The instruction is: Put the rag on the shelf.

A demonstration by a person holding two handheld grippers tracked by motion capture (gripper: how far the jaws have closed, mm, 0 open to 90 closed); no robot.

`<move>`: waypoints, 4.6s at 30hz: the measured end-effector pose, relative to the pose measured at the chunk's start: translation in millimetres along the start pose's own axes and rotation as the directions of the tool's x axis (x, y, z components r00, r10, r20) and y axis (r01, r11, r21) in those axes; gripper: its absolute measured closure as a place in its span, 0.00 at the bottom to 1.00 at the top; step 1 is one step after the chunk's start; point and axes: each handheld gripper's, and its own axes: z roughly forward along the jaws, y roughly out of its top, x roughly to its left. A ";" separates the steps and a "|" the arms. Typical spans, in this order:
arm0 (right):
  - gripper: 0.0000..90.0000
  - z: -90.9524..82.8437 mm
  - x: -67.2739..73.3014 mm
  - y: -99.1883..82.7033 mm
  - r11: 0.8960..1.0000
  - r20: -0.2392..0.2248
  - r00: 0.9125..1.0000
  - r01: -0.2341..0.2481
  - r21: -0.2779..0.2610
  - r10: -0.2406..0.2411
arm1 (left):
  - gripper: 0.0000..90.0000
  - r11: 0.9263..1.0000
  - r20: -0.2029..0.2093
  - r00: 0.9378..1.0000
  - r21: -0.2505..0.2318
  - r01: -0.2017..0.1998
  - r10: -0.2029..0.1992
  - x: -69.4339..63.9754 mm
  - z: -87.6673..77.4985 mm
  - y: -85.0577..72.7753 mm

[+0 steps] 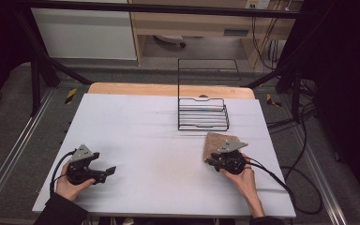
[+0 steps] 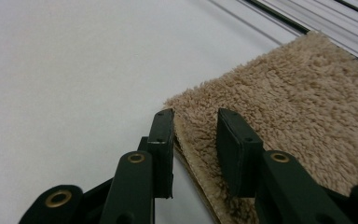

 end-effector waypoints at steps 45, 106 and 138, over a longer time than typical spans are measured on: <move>0.98 -8.4 34.2 20.8 0.995 -0.166 0.984 0.055 -0.081 -0.068 | 0.10 1.000 0.002 1.000 0.001 -0.001 0.001 0.5 -0.3 -0.1; 0.71 -3.9 2.9 -3.5 0.969 -0.006 0.969 -0.247 -0.020 0.247 | 0.08 1.000 0.002 1.000 0.019 -0.004 0.004 -4.4 5.0 2.6; 0.63 -21.1 -5.9 -4.8 0.968 0.008 0.972 -0.233 -0.095 0.235 | 0.05 0.999 -0.018 1.000 0.039 0.000 0.001 -18.3 11.4 17.1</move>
